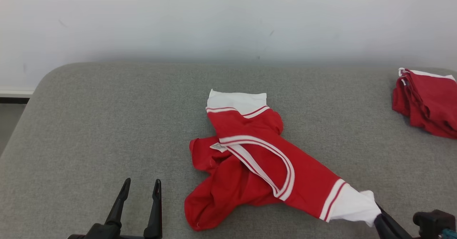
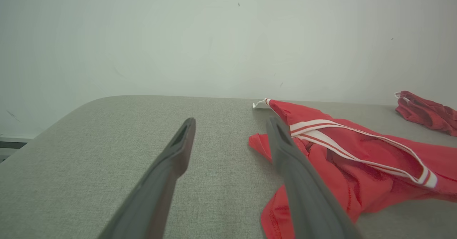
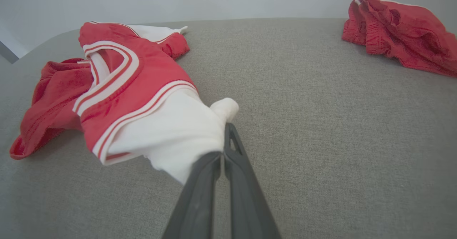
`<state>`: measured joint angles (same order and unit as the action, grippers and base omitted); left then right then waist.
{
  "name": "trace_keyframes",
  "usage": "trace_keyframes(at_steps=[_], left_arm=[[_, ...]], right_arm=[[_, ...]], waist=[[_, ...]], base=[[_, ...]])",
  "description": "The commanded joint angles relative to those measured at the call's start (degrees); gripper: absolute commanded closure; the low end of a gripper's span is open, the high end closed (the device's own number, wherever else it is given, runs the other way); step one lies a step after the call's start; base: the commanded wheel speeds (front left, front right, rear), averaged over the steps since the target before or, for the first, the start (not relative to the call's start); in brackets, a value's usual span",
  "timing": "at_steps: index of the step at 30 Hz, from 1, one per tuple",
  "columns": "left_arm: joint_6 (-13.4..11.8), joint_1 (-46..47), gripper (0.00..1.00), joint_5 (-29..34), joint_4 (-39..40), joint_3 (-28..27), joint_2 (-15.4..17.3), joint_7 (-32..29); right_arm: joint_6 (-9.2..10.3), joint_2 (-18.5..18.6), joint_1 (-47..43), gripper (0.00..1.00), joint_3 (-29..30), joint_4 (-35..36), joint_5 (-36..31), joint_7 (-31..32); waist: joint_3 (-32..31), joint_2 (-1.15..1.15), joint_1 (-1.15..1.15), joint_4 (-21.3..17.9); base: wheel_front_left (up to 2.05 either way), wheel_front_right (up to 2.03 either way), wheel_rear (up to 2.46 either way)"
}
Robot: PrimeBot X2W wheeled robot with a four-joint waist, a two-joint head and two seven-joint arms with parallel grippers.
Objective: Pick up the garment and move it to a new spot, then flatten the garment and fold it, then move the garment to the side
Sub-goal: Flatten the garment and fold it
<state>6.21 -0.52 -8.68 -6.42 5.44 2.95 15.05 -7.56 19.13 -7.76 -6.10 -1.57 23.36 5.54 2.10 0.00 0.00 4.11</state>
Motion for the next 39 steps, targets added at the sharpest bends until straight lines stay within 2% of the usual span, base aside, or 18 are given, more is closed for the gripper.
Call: trace_keyframes(at_steps=[1,2,3,9,14,21,24,29,39], left_arm=[[-0.1,0.3,0.00,-0.2,0.0,0.1,-0.1,0.2],[-0.2,0.3,0.00,-0.3,0.0,0.1,-0.1,0.2],[-0.1,0.3,0.00,-0.3,0.0,0.2,-0.1,0.2],[-0.2,0.2,0.00,-0.1,-0.2,0.1,-0.1,0.2],[-0.1,-0.3,0.00,0.5,0.0,-0.6,-0.1,0.2],[0.2,-0.9,0.00,1.3,0.5,-1.7,-0.1,0.2],[0.2,-0.6,0.00,1.5,0.5,-2.0,-0.1,0.2],[0.5,0.0,0.00,1.7,0.4,-2.1,-0.1,0.2],[0.8,0.9,0.00,1.2,0.3,-1.2,-0.1,0.2]], right_arm=[[0.13,-0.4,-1.4,1.00,1.6,1.5,-0.1,1.4],[0.13,-0.5,-2.7,0.67,2.6,2.7,-0.8,2.7],[0.13,-1.2,-3.5,0.00,3.4,3.8,-0.8,3.4],[0.13,-2.4,-5.5,0.00,5.9,7.4,-3.8,5.1],[0.13,-4.0,-5.5,0.00,8.5,10.8,-6.1,2.8],[0.13,-6.0,-4.3,0.00,5.6,12.0,-8.2,-2.1],[0.13,-6.6,-2.5,0.00,1.7,9.8,-8.9,-3.2],[0.13,-5.1,1.1,0.00,-5.6,4.7,-9.2,-3.7],[0.13,-2.7,11.8,0.00,-17.7,-12.0,-10.4,-4.7]], waist=[[0.1,0.00,0.00,0.1],[0.1,0.00,0.00,0.2],[0.1,0.00,0.00,0.3],[0.0,0.00,0.00,0.9],[-0.7,0.00,0.00,1.3],[-1.2,0.00,0.00,1.8],[-1.0,0.00,0.00,2.4],[-0.7,0.00,0.00,3.5],[0.4,0.00,0.00,6.1]], base=[[0.00,0.00,0.00],[0.00,0.00,0.00],[0.00,0.00,0.00],[0.00,0.00,0.00],[0.00,0.00,0.00],[0.00,0.00,0.00],[0.00,0.00,0.00],[0.00,0.00,0.00],[0.00,0.00,0.00]])
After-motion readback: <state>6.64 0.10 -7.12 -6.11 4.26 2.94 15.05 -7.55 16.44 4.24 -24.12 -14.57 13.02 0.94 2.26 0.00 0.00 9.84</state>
